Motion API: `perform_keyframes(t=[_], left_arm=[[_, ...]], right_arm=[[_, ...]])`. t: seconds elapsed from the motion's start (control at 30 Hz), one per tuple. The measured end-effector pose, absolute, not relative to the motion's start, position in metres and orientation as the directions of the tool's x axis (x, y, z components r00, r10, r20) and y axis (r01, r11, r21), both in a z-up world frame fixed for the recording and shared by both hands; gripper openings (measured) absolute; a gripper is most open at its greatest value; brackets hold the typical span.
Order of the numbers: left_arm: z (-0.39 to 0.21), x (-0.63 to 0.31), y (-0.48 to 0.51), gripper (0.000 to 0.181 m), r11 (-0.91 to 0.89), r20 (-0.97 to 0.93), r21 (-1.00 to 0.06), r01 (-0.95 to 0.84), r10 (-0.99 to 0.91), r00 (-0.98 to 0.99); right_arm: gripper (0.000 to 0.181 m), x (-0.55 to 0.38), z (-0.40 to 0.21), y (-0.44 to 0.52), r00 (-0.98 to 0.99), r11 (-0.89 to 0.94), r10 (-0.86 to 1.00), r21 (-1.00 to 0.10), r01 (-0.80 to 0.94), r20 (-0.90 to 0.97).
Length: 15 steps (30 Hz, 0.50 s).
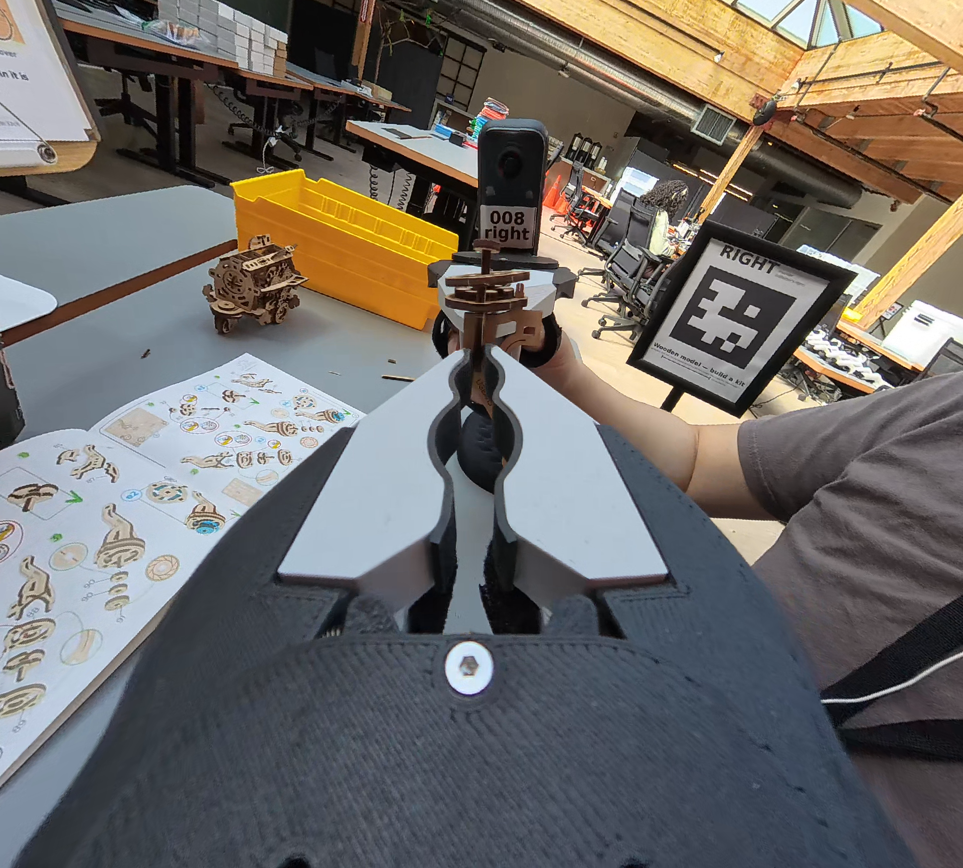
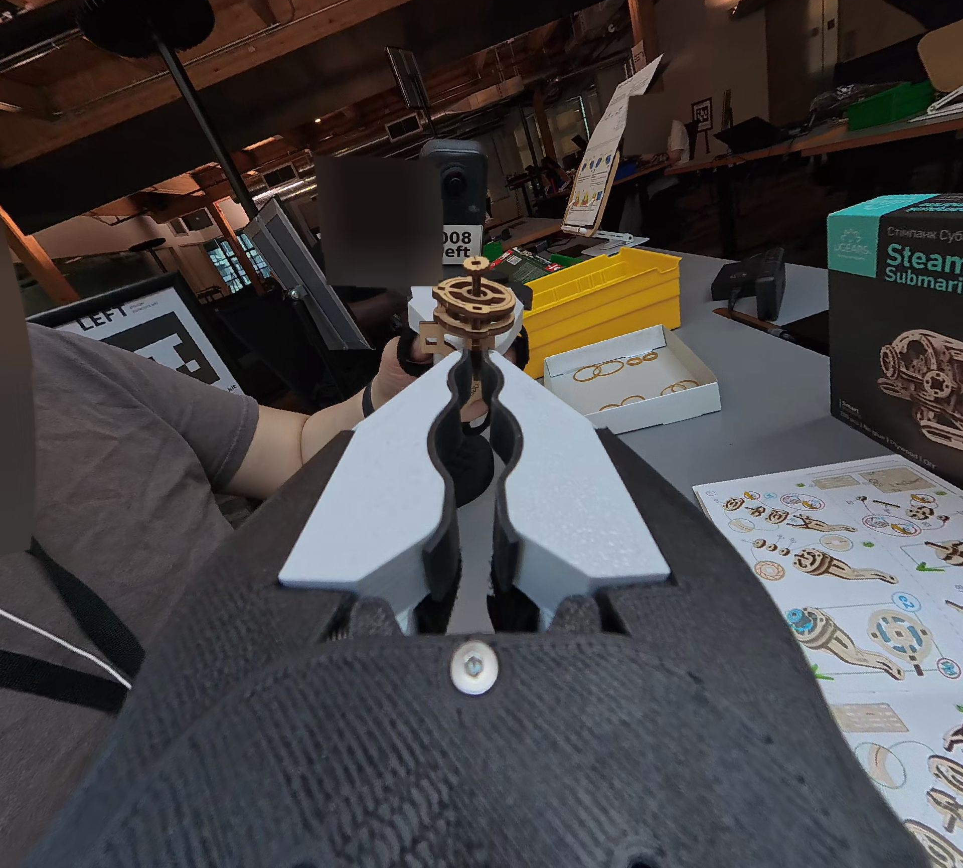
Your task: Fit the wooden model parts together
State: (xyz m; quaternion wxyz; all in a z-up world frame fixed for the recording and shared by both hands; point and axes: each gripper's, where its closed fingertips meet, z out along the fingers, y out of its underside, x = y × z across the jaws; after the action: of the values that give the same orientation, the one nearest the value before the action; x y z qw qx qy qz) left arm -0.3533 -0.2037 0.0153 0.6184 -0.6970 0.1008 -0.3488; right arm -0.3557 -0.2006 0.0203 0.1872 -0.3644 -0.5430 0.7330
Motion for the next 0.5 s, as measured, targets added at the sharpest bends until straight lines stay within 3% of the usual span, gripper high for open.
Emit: perform_keyframes(t=[0.5], left_arm=[[0.067, -0.386, -0.188, 0.001, -0.117, 0.257, -0.964, 0.239, -0.639, 0.725]], right_arm=[[0.001, -0.389, 0.071, -0.184, -0.689, -0.212, 0.698, -0.976, 0.057, -0.192]])
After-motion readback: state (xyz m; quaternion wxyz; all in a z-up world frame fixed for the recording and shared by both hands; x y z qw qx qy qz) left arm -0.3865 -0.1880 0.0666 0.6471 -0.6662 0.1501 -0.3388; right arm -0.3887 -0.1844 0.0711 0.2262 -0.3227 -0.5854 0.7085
